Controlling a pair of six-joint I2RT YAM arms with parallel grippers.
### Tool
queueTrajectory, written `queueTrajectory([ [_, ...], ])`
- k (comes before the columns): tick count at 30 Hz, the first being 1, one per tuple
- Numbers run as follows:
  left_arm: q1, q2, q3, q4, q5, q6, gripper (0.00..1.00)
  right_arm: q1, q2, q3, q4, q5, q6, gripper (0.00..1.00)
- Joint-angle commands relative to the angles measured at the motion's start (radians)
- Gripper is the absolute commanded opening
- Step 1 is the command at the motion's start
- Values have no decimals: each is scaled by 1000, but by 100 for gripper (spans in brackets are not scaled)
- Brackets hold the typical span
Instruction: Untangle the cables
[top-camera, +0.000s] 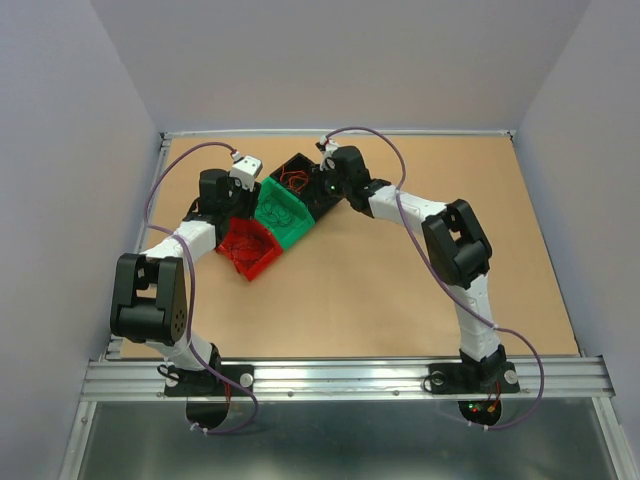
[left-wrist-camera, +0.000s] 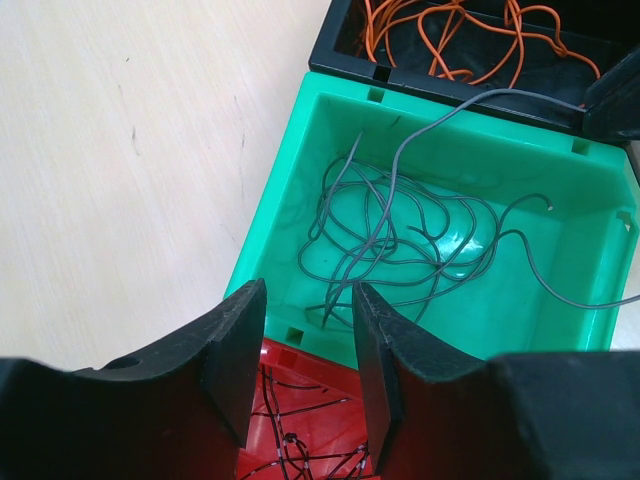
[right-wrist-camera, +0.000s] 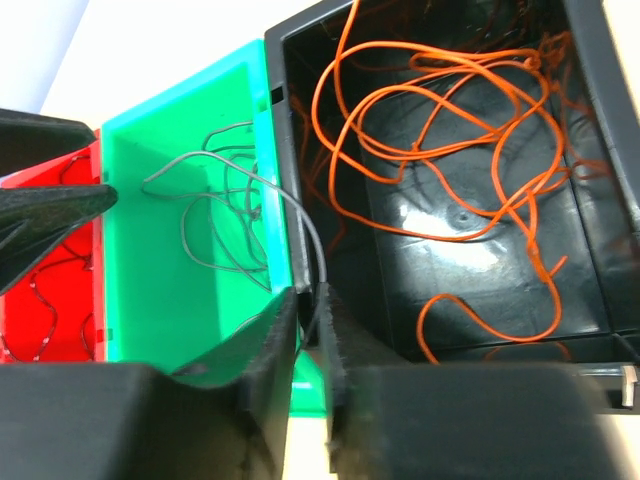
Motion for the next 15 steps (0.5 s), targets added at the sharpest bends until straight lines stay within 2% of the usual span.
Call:
queueTrajectory([
  [1,7,-50,10,31,12,11,50,10,4,4,38,16,-16,14],
  [6,7,-47,13,33,12,11,50,13,-5,10,36,22,-22,1],
  [15,7,-45,11,31,30,14,50,65,-60,35,19,57,-74,1],
])
